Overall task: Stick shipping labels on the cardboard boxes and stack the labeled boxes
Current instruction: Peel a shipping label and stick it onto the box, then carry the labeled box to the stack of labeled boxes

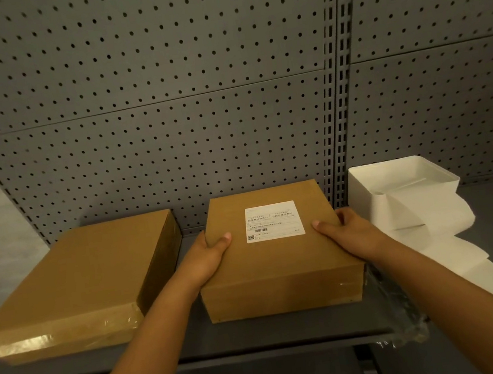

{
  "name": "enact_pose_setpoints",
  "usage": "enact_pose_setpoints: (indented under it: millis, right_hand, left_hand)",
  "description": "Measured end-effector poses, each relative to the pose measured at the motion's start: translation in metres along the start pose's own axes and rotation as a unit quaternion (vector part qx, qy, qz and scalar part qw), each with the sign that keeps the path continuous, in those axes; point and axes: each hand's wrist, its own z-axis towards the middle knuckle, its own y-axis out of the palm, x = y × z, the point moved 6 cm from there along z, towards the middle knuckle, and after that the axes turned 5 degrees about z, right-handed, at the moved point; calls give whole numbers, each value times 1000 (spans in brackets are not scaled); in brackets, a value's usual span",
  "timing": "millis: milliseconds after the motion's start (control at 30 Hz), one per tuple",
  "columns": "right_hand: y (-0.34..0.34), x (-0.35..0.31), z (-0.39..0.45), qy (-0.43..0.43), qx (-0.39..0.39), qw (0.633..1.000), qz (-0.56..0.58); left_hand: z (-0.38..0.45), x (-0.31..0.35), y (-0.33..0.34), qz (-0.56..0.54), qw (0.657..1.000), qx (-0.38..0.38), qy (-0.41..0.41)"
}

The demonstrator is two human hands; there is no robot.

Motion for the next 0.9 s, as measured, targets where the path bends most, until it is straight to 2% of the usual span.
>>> enact_pose_setpoints:
  millis: [267, 600, 900]
  right_hand:
    - [5, -7, -16, -23, -7, 1000, 13]
    - [-16, -60, -48, -158, 67, 982, 82]
    - [-47, -83, -88, -239, 123, 953, 137]
  left_hand:
    - [-17, 4, -2, -76, 997, 21, 11]
    - [-46, 41, -44, -88, 973, 135, 162]
    - [-79, 79, -64, -84, 940, 186, 274]
